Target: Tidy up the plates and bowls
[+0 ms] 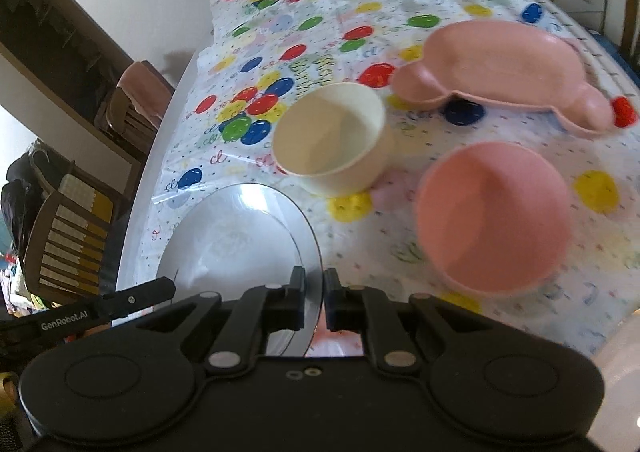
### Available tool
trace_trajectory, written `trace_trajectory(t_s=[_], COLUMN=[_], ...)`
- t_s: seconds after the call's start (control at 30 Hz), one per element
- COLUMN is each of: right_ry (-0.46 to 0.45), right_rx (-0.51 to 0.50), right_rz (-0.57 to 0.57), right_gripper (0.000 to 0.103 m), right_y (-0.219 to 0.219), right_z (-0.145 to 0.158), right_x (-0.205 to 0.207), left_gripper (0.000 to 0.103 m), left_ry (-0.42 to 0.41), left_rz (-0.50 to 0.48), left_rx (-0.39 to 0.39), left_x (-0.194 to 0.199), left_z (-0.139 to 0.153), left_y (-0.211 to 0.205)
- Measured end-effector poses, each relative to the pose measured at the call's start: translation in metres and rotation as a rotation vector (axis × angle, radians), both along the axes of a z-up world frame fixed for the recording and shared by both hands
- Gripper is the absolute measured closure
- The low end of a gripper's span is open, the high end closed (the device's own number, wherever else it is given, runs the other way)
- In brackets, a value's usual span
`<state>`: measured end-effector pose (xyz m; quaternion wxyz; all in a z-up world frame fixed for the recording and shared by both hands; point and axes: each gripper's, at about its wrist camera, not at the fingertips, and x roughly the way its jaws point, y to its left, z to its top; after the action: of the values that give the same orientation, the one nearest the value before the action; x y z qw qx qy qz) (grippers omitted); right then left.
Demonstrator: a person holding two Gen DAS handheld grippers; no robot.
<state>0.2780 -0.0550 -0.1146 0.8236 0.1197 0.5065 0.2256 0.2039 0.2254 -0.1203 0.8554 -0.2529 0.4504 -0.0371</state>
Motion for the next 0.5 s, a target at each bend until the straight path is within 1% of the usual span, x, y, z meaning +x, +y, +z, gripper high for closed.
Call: trace_trajectory(t_s=[0.23,0.5], right_ry=[0.004,0.021], right_rx=[0.007,0.018], right_rz=[-0.035,-0.081], right_gripper=[0.095,0.095], right_y=[-0.053,-0.125], right_z=[0.003,0.0], right_x=[-0.022,-0.052], left_gripper=[0.087,0.086], left_ry=[0.009,0.023], left_rz=[-0.057,-0.128], left_rx=[0.005,0.005], left_x=[-0.014,-0.029], left_z=[0.005,0.009], left_y=[-0.049,-0.119])
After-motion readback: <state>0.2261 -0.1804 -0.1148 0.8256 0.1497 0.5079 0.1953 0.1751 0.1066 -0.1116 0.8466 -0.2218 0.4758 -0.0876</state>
